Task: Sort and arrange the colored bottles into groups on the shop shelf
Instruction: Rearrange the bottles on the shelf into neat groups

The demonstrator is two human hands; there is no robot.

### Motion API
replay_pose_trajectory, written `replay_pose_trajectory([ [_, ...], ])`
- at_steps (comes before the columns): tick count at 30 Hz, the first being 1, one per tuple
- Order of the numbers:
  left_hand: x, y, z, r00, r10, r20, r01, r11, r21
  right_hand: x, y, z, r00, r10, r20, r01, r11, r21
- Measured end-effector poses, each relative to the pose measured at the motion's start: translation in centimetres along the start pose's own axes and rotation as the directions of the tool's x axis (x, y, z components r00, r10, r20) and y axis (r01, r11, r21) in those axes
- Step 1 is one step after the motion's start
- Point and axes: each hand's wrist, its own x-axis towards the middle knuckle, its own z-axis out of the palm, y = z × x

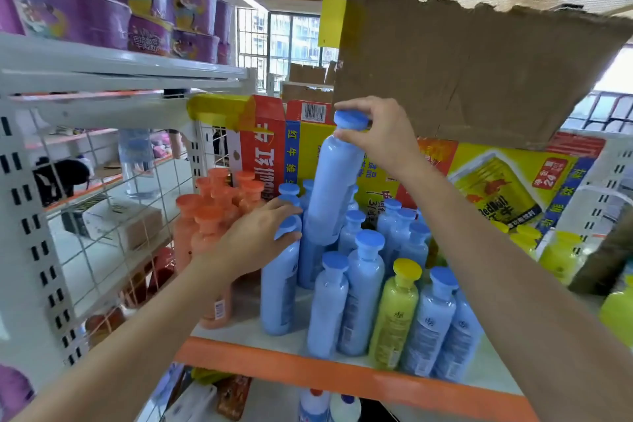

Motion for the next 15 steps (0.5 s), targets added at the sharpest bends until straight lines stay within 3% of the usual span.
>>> replay_pose_trajectory([
  [6,0.9,-0.4,1.9,0.994,-0.043,0.098,0.039,0.998,0.04,-1.2,2.7,4.4,0.975,0.056,0.215,-0.046,0.998,-0.05],
  [15,1.3,1.5,3.0,0.968,-0.179,0.177,0.171,0.983,0.063,-3.9,6.3,9.5,0.846,0.198,0.495,-0.196,0.979,-0.058],
])
